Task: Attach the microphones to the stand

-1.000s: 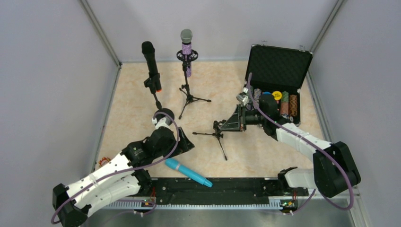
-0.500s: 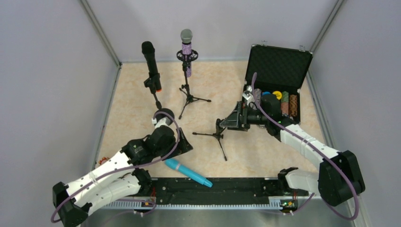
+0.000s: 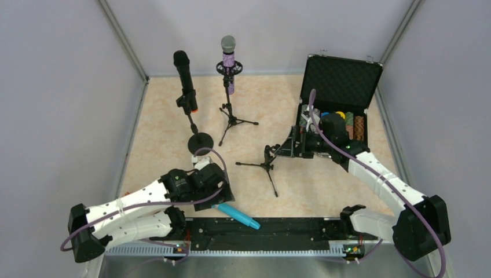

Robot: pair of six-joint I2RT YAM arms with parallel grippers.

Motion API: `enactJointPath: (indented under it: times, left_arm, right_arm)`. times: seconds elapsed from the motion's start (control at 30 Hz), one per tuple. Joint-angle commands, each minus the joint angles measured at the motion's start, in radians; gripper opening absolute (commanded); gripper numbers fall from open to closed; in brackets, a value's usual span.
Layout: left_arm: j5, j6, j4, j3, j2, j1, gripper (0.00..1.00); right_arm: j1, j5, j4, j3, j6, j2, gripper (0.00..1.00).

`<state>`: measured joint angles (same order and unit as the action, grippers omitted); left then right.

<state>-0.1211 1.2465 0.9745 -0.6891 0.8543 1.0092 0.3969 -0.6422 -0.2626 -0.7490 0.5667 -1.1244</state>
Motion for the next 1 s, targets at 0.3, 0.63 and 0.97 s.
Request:
enactJointPath:
  times: [0.3, 0.63, 0.97]
  left_arm:
    - [-0.02, 0.193, -0.192, 0.112, 0.177, 0.089, 0.96]
    - [-0.133, 0.22, -0.297, 0.169, 0.242, 0.078, 0.65]
    - [-0.214, -0.061, -0.155, -0.028, 0.439, 0.039, 0.3]
  right_arm:
    - [-0.004, 0.099, -0.093, -0.083, -0.092, 0.058, 0.99]
    - [-0.005, 0.108, -0.111, -0.097, -0.108, 0.061, 0.99]
    - [-0.006, 0.117, -0.11, -0.107, -0.116, 0.06, 0.99]
